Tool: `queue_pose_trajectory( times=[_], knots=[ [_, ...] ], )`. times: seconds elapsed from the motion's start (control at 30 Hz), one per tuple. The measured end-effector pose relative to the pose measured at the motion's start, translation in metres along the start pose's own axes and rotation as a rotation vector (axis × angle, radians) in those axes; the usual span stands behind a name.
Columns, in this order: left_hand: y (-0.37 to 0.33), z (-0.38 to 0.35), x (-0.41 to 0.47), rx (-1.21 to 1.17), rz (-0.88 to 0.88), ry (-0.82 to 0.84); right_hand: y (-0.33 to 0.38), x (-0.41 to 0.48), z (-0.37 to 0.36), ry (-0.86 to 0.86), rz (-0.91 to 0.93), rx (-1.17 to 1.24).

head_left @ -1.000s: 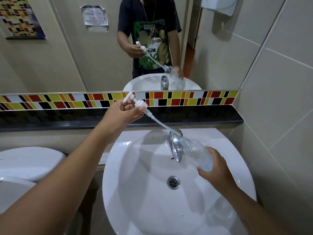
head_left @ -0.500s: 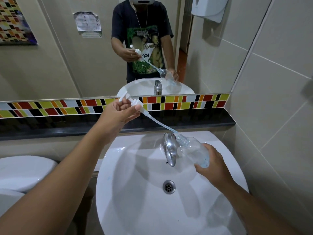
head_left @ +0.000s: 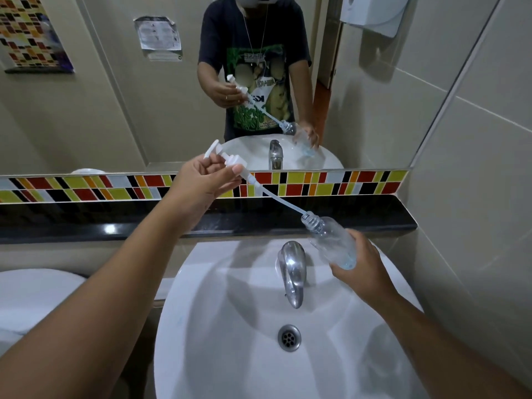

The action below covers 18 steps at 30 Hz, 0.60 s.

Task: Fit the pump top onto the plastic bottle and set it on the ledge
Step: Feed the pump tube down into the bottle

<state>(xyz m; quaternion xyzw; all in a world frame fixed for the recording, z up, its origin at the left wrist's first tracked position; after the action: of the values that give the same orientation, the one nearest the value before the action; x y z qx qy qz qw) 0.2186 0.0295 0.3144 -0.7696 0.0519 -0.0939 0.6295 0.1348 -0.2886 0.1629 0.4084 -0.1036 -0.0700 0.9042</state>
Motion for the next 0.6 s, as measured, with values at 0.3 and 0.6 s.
queue_pose_trajectory(
  times=[0.3,0.6],
  knots=[
    [-0.014,-0.004,0.056,0.048,-0.04,-0.009,0.006,0.069,-0.002,-0.044,0.014,0.002],
    [-0.003,0.003,0.091,0.043,-0.046,-0.019,0.005,0.103,-0.006,-0.061,0.011,-0.002]
  ],
)
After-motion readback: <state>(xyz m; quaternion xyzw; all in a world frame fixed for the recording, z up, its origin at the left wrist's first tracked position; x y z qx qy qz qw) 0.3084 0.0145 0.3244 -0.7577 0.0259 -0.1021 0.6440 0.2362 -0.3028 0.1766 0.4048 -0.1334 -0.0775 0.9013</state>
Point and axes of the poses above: each hand's wrist, its own x-axis towards the middle knuckle, its own z-axis out of the back of the hand, y = z × x, the point moved 9 cm from there along x, towards the middle knuckle, and after that the axes turned 2 degrees about x, right-handed, at the moved point
